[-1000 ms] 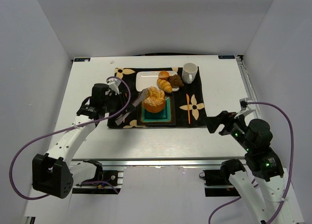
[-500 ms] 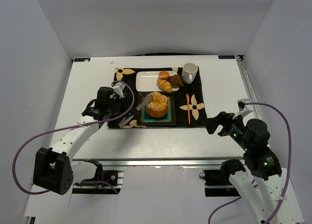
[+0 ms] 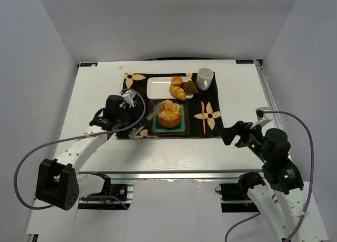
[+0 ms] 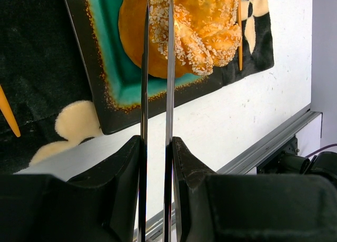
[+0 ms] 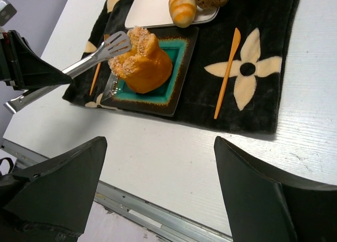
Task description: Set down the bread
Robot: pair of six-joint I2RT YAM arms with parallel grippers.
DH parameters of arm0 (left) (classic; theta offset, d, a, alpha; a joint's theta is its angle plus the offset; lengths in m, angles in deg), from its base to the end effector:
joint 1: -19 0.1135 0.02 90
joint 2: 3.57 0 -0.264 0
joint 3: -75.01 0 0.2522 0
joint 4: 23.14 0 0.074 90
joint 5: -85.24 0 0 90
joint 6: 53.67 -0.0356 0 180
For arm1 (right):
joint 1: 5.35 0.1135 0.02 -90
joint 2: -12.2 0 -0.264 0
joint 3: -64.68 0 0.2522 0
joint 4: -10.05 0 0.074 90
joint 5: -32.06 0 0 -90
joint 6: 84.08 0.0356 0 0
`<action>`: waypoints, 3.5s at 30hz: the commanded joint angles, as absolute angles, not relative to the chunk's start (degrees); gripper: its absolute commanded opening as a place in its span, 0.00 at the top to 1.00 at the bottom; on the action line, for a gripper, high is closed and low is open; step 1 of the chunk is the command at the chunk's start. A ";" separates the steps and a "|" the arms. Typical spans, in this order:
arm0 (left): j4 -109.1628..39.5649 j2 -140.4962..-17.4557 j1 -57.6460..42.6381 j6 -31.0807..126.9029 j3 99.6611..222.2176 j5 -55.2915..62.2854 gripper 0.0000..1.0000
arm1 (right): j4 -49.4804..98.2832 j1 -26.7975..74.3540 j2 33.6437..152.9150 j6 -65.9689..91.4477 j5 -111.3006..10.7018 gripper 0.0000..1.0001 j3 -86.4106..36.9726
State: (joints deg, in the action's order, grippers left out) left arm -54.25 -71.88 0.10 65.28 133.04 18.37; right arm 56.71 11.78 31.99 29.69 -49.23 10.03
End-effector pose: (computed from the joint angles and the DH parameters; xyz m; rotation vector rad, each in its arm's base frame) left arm 0.2326 -0.0944 0.2432 0.0106 2.3867 -0.8798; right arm 0.0800 0.0303 0.3247 -0.0070 1.8208 0.6457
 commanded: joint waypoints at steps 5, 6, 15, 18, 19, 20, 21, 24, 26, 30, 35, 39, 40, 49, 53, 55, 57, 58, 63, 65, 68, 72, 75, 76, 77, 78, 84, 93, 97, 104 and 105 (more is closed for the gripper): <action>-54.04 -70.01 -0.16 64.37 134.21 16.42 0.68 | 54.57 12.05 31.27 29.13 -49.24 0.11 10.66; -54.39 -70.02 -0.16 64.11 134.56 16.24 0.66 | 54.39 12.05 31.27 29.21 -49.15 0.11 10.75; -54.83 -69.49 -0.16 63.93 134.39 17.03 0.46 | 54.30 12.05 31.01 29.39 -49.06 0.11 11.28; -54.92 -69.05 -0.16 64.19 134.47 17.12 0.44 | 54.22 11.97 30.83 29.48 -48.89 0.11 11.54; -55.01 -68.87 -0.16 64.11 134.65 17.03 0.43 | 54.22 12.05 30.83 29.48 -48.89 0.11 11.63; -55.10 -68.61 -0.16 64.10 134.74 17.03 0.42 | 54.22 12.05 30.74 29.57 -48.89 0.11 11.80; -55.44 -68.52 -0.16 64.10 134.91 16.95 0.42 | 54.22 12.05 30.66 29.65 -48.89 0.11 11.89; -56.50 -68.08 -0.16 63.93 136.14 16.33 0.42 | 54.22 12.05 30.65 29.74 -48.71 0.11 12.15; -57.20 -67.82 -0.16 63.76 137.28 16.07 0.42 | 54.04 12.05 30.57 29.83 -48.80 0.11 12.24; -58.70 -66.85 -0.16 63.49 138.78 15.45 0.42 | 53.78 12.05 30.57 29.83 -48.45 0.11 12.68; -60.72 -66.68 -0.16 62.70 140.10 14.49 0.42 | 53.25 11.97 30.66 30.09 -48.18 0.11 13.03; -64.31 -66.41 -0.16 61.65 142.64 11.95 0.42 | 52.99 12.05 30.92 30.18 -48.18 0.11 13.30; -65.02 -66.50 -0.16 61.38 143.34 11.24 0.42 | 52.90 12.05 30.92 30.18 -48.10 0.11 13.38; -72.06 -68.08 -0.08 57.78 155.73 -1.22 0.47 | 52.55 12.05 30.92 29.92 -48.01 0.11 14.18; -72.85 -70.97 0.45 54.01 163.01 -10.55 0.47 | 51.49 12.05 31.18 30.01 -46.96 0.11 14.53; -72.50 -73.87 1.15 51.90 165.40 -13.97 0.46 | 51.32 12.05 31.88 29.74 -46.61 0.11 14.53; -71.71 -77.64 3.08 50.31 168.56 -14.61 0.46 | 50.88 12.05 32.85 28.96 -46.52 0.11 14.35; -71.45 -78.88 5.09 49.26 169.62 -14.70 0.46 | 50.70 11.97 33.29 28.52 -46.51 0.11 14.27; -65.39 -85.30 13.18 47.23 173.14 -12.50 0.48 | 47.72 11.97 36.62 26.23 -46.16 0.11 13.57; -61.70 -87.94 16.61 46.53 173.23 -10.83 0.48 | 46.66 12.05 38.12 25.70 -46.08 0.11 13.04; -58.01 -92.85 18.90 44.77 173.67 -9.69 0.48 | 44.64 11.97 39.61 24.47 -46.25 0.11 11.46; -54.66 -99.53 22.07 42.75 174.11 -8.63 0.48 | 42.97 12.05 40.50 23.33 -47.65 0.11 9.00; -52.03 -104.81 24.09 43.27 174.46 -6.88 0.49 | 43.49 12.05 40.94 22.71 -49.05 0.11 6.98; -50.37 -105.86 24.88 43.54 174.29 -6.53 0.49 | 44.28 12.05 40.76 22.45 -49.85 0.11 6.01; -49.74 -107.88 25.23 43.54 174.20 -6.44 0.49 | 44.63 11.97 39.81 22.27 -51.07 0.11 5.48; -49.04 -108.85 25.67 43.54 174.29 -5.91 0.50 | 44.90 12.05 38.93 22.19 -54.65 0.11 5.13; -46.57 -116.14 28.39 43.36 176.66 -4.50 0.50 | 48.76 12.05 35.66 17.97 -68.10 0.11 -0.05; -44.73 -124.06 29.37 43.63 181.14 -1.34 0.49 | 48.33 12.05 35.23 15.68 -78.06 0.11 -1.38; -44.02 -127.13 29.37 43.28 182.72 -2.04 0.44 | 47.89 12.05 35.75 15.85 -77.54 0.11 -0.77; -46.66 -130.66 29.37 42.40 186.07 -3.97 0.38 | 46.92 12.05 35.40 17.88 -75.08 0.11 1.52; -46.92 -130.66 29.37 42.22 186.24 -5.97 0.34 | 46.83 12.05 35.49 17.96 -74.47 0.11 1.61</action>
State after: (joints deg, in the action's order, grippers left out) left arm -46.22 -131.97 29.34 43.05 183.99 -3.53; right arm 49.37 11.82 35.79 17.50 -75.28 1.27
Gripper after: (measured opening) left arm 0.639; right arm 0.895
